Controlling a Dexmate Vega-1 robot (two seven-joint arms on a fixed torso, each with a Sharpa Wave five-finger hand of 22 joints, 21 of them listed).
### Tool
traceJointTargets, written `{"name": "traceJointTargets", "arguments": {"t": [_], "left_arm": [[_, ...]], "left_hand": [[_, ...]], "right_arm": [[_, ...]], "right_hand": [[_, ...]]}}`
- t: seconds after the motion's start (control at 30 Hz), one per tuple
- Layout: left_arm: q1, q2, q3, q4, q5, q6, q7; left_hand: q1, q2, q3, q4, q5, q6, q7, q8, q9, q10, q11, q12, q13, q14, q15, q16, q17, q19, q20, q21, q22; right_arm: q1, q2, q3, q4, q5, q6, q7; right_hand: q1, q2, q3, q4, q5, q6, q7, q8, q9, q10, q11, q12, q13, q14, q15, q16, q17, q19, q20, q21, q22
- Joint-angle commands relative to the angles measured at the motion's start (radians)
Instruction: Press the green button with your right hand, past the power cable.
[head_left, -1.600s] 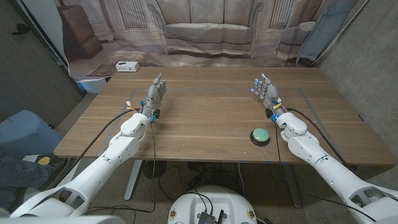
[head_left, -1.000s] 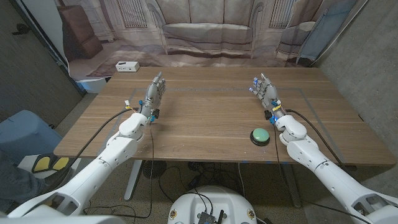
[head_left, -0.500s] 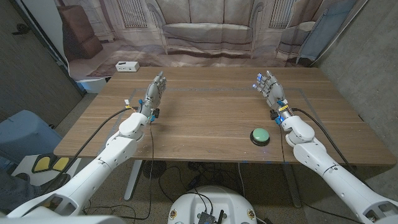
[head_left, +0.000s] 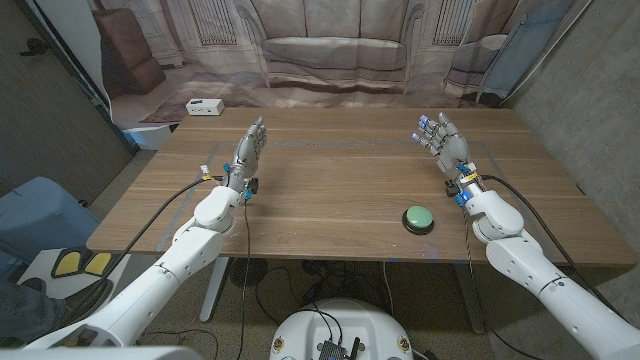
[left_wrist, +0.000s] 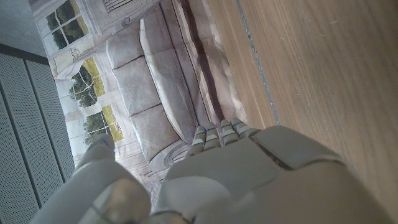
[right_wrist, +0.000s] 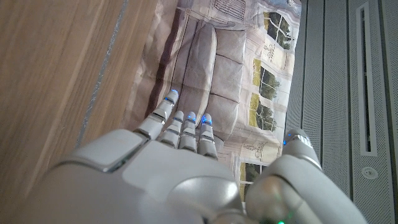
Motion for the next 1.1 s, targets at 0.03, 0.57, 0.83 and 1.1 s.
{"name": "traceJointTargets", "arguments": {"t": [0.03,0.57,0.83,1.1], "left_arm": [[0.054,0.030,-0.019,-0.056,-0.006,0.008,0.005],[0.042,0.016,-0.027,-0.041,-0.017,-0.031,-0.023],[0.024,0.007,-0.019,-0.030,-0.010,-0.032,-0.028],[0.011,-0.001,-0.009,-0.016,-0.013,-0.036,-0.043]], "left_hand": [[0.010,-0.001,0.002,-0.006,-0.001,0.004,0.004,-0.002,0.004,0.009,0.003,0.003,0.001,0.003,-0.006,-0.004,0.001,-0.002,0.002,0.002,0.003],[0.016,0.003,0.001,-0.010,-0.003,0.013,0.006,-0.003,0.004,0.017,0.006,0.002,0.001,0.011,-0.005,-0.007,0.001,0.001,0.004,-0.006,0.003],[0.018,0.006,0.001,-0.012,-0.004,0.019,0.005,-0.003,0.004,0.022,0.006,0.002,0.001,0.016,-0.004,-0.007,0.002,0.006,0.000,-0.008,0.004],[0.020,0.008,0.001,-0.014,-0.005,0.024,0.007,-0.003,0.004,0.027,0.010,0.003,0.000,0.021,-0.004,-0.008,0.002,0.009,-0.002,-0.011,0.004]], "right_arm": [[-0.088,-0.041,0.032,-0.081,-0.051,0.056,-0.026],[-0.193,-0.067,0.074,-0.166,-0.094,0.129,-0.042],[-0.240,-0.083,0.100,-0.205,-0.109,0.139,-0.053],[-0.275,-0.094,0.120,-0.233,-0.117,0.148,-0.051]], "right_hand": [[0.009,0.005,-0.008,-0.002,0.006,0.016,0.000,0.009,0.005,0.027,-0.001,0.009,0.002,0.033,-0.003,0.013,0.005,0.034,0.002,0.003,0.002],[0.023,0.005,-0.008,-0.009,0.010,0.028,0.001,0.011,0.005,0.041,0.001,0.010,0.002,0.017,-0.002,0.002,0.002,0.031,0.005,-0.010,0.002],[0.024,0.006,-0.010,-0.009,0.011,0.030,-0.002,0.010,0.005,0.055,0.000,0.013,0.003,0.032,-0.002,0.006,0.001,0.038,0.008,-0.013,0.001],[0.026,0.007,-0.010,-0.009,0.012,0.031,-0.004,0.009,0.005,0.055,0.001,0.012,0.003,0.029,-0.003,0.003,0.001,0.041,0.006,-0.015,0.001]]}}
